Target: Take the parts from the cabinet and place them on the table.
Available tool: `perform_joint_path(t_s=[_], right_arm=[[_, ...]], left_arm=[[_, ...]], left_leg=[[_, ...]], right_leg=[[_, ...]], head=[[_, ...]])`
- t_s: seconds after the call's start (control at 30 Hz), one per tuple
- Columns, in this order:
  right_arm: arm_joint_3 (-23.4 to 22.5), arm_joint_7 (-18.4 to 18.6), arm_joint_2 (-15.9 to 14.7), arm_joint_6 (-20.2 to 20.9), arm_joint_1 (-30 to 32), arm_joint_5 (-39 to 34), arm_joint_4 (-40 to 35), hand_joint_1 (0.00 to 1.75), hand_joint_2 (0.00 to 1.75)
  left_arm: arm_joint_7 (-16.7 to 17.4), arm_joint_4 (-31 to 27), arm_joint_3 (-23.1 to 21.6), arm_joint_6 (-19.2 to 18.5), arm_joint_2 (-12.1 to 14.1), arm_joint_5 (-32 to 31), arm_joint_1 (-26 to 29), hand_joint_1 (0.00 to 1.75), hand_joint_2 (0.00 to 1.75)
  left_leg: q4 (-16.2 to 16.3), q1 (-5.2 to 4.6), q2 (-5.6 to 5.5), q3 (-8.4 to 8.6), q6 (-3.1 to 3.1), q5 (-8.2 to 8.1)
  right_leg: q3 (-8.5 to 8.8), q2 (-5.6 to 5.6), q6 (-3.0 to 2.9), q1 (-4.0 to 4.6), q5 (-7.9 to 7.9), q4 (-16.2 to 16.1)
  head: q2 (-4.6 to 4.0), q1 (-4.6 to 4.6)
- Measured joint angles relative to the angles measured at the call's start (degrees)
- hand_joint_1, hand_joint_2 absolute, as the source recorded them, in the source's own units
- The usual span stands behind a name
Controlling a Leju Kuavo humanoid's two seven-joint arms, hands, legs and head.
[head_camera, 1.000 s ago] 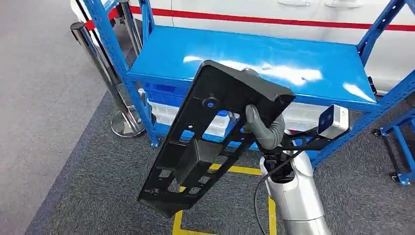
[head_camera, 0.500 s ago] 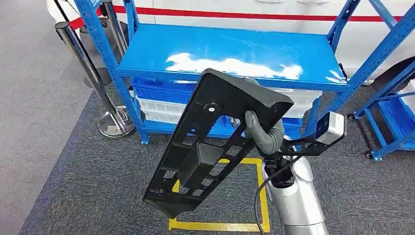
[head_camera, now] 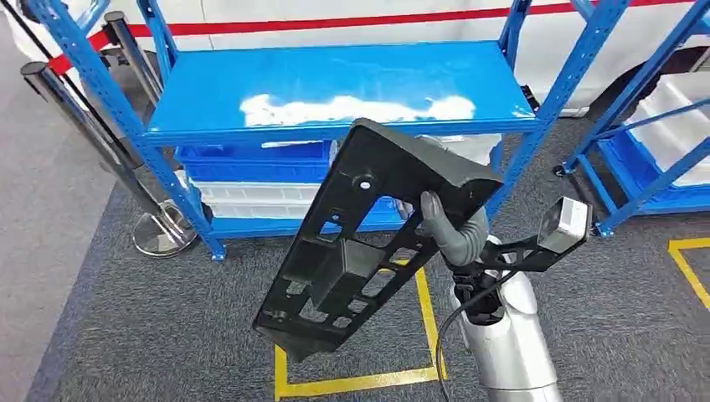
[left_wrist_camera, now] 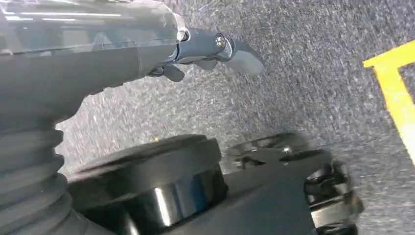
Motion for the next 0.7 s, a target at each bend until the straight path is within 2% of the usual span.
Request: perform_joint_path(t_s=[0.03,0.07,0.13,0.17,0.2,0.23,0.27,0.33,0.37,0.4,0.43,0.47,0.5,0.53,0.57,0.67,0.7], right_arm=[[-0.1,0.0,0.0,-0.1,-0.1,0.2,-0.1,1.75,1.75],[-0.1,0.0,0.0,-0.4,0.0,0.4,-0.2,1.75,1.75],[-0.4,-0.1,0.0,-1.0,0.5,0.8,-0.5,1.75,1.75],[-0.6,-0.2,0.0,-1.4,0.6,1.1,-0.6,1.75,1.75],[-0.7,-0.2,0.0,-1.7,0.9,1.3,-0.8,1.75,1.75],[-0.8,-0.3,0.0,-2.1,0.7,1.4,-1.0,1.75,1.75],[-0.9,-0.4,0.0,-2.5,0.7,1.4,-1.0,1.75,1.75],[-0.9,-0.6,0.0,-3.4,1.1,1.9,-1.1,1.75,1.75],[-1.2,-0.7,0.0,-4.6,1.4,2.7,-1.1,1.75,1.75],[-1.4,-0.9,0.0,-5.8,1.7,3.6,-1.3,1.75,1.75],[-1.6,-1.0,0.0,-7.1,1.9,4.5,-1.5,1.75,1.75],[-1.6,-1.0,0.0,-7.9,1.9,5.1,-1.8,1.75,1.75],[-1.8,-1.2,0.0,-9.1,2.0,5.9,-2.3,1.75,1.75],[-1.9,-1.4,0.0,-10.0,2.0,6.5,-2.8,1.75,1.75],[-2.0,-1.6,0.2,-10.8,2.0,7.1,-3.2,1.75,1.75],[-2.6,-2.4,0.2,-13.5,2.9,9.4,-4.0,1.75,1.75],[-2.8,-2.5,0.3,-14.6,3.3,10.4,-4.4,1.75,1.75]], left_arm=[[0.1,0.0,0.0,-0.1,0.1,0.0,0.1,0.00,1.75],[0.2,0.0,-0.1,-0.2,0.1,0.0,0.1,0.00,1.75],[0.3,0.0,-0.2,-0.4,0.1,0.0,0.0,0.00,1.75],[0.4,0.0,-0.3,-0.7,0.0,0.0,-0.2,0.00,1.75],[0.4,0.0,-0.4,-0.9,-0.1,0.0,-0.3,0.00,1.75],[0.4,0.0,-0.5,-1.0,0.0,0.0,-0.3,0.00,1.75],[0.4,0.0,-0.6,-1.0,0.0,-0.1,-0.2,0.00,1.75],[0.5,0.0,-0.8,-1.0,0.1,-0.3,-0.2,0.00,1.75],[0.6,0.0,-0.9,-1.0,0.1,-0.4,-0.2,0.00,1.75],[0.7,0.0,-1.0,-1.1,0.1,-0.6,-0.2,0.00,1.75],[0.8,0.0,-1.2,-1.3,0.1,-0.6,-0.3,0.00,1.75],[0.9,0.0,-1.3,-1.5,0.1,-0.7,-0.3,0.00,1.75],[1.0,0.0,-1.4,-1.8,0.1,-0.9,-0.4,0.00,1.75],[1.2,0.0,-1.5,-2.1,0.1,-1.0,-0.3,0.00,1.75],[1.4,0.0,-1.7,-2.4,0.1,-1.1,-0.3,0.00,1.75],[1.8,0.0,-2.4,-3.3,0.1,-1.5,-0.6,0.00,1.75],[2.0,0.0,-2.6,-3.5,0.1,-1.7,-0.6,0.00,1.75]], left_leg=[[-1.0,0.10,-1.71,0.33,0.04,-0.76],[-2.1,0.17,-1.40,0.87,0.04,-1.34],[-1.6,-0.21,-0.74,0.30,0.42,-1.03],[-2.1,0.15,-0.10,0.36,1.07,-0.58],[-2.5,0.30,0.71,0.49,1.47,-0.27],[-2.7,0.34,1.16,0.49,1.82,-0.08],[-2.7,0.28,1.85,0.43,1.88,-0.05],[-2.6,0.17,3.18,0.26,1.93,-0.06],[-2.6,0.17,3.87,0.23,1.93,-0.06],[-2.6,0.17,4.49,0.26,1.92,-0.07],[-2.6,0.17,5.03,0.30,1.85,-0.11],[-2.6,0.17,5.54,0.38,1.75,-0.18],[-2.6,0.14,6.04,0.55,1.57,-0.29],[-2.6,-0.11,6.39,0.58,1.28,-0.41],[-2.5,-0.32,6.75,0.51,0.90,-0.54],[-3.0,-0.39,8.34,0.98,-0.11,-0.53],[-2.6,-0.13,7.50,0.71,-0.47,-1.24]], right_leg=[[-0.56,0.53,0.40,0.37,0.02,0.6],[-1.16,1.15,0.64,0.13,0.19,0.8],[-1.72,1.85,1.54,-0.18,0.82,0.6],[-1.90,2.42,2.00,0.00,1.03,0.5],[-2.12,0.85,2.17,-0.03,0.34,1.2],[-3.05,-1.50,2.53,0.13,-1.30,3.2],[-4.77,-2.67,2.90,-0.01,-3.49,7.0],[-8.70,-3.44,3.46,-0.43,-7.21,15.7],[-9.65,-3.58,3.65,-0.58,-7.54,18.0],[-8.97,-3.71,3.78,-0.76,-6.35,17.0],[-7.16,-3.90,3.78,-0.88,-4.62,13.9],[-4.46,-4.40,3.65,-0.89,-2.36,9.1],[-1.11,-5.82,3.29,-0.74,-0.19,3.3],[0.31,-8.01,2.97,-0.13,-0.79,0.3],[0.23,-7.54,2.23,0.32,-0.56,0.0],[-0.09,-5.89,1.18,0.49,-0.38,-0.3],[0.36,-5.42,0.52,-0.37,0.08,-0.9]], head=[[0.00,-0.02],[0.00,0.02],[0.02,-0.02],[0.00,0.04],[0.00,0.04],[0.00,0.88],[0.00,0.90],[0.00,0.92],[0.00,0.92],[0.00,0.92],[0.00,0.92],[0.00,0.92],[0.00,0.92],[0.00,0.94],[0.02,0.81],[0.02,0.90],[0.02,0.70]])
